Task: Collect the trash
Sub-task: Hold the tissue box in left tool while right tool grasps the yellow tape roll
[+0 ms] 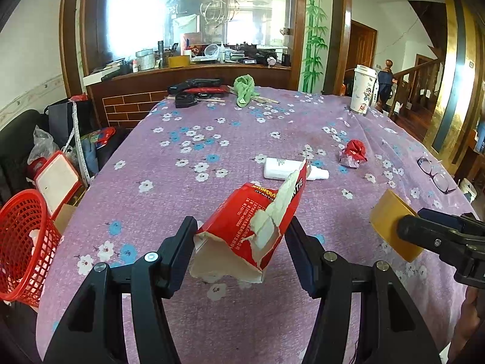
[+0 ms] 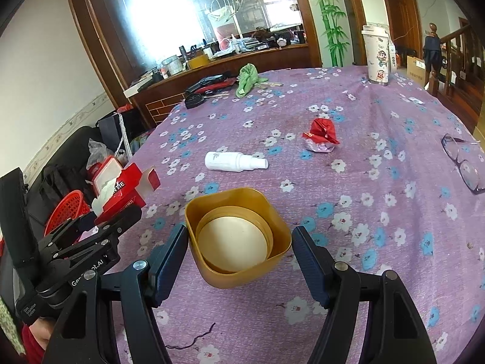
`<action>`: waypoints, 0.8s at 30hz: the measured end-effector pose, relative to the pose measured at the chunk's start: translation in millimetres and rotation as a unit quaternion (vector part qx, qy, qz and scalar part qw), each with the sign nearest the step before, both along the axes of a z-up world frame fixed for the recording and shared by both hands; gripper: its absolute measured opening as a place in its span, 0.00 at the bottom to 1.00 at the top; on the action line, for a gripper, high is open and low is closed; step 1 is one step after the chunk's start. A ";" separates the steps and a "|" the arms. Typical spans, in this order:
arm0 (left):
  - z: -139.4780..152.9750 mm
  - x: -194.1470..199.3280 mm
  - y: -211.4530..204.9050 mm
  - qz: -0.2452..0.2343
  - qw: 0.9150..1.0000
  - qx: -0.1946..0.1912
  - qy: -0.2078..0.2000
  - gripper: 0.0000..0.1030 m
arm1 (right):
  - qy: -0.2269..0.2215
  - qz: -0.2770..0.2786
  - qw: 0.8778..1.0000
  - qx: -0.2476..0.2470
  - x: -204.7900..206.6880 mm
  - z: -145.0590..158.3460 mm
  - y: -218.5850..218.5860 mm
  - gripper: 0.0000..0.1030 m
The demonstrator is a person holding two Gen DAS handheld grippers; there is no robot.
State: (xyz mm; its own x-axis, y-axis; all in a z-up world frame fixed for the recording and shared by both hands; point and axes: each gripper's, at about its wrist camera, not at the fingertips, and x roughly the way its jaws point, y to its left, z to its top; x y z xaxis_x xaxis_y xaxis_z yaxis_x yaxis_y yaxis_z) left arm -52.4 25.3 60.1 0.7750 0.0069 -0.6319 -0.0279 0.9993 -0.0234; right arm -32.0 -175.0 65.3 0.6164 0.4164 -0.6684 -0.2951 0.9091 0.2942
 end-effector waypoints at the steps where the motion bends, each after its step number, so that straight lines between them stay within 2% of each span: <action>1: 0.6 -1.1 1.0 0.001 1.000 0.000 -0.001 0.56 | 0.000 0.001 1.000 0.000 -0.5 0.6 1.5 0.73; 14: 13.5 -22.1 48.6 0.042 0.999 -0.014 -0.013 0.56 | -0.002 0.054 0.998 -0.008 -4.3 16.4 57.6 0.73; 24: 27.8 -53.6 127.6 0.115 0.993 -0.027 -0.032 0.56 | -0.001 0.137 0.990 -0.016 -4.2 33.4 148.3 0.73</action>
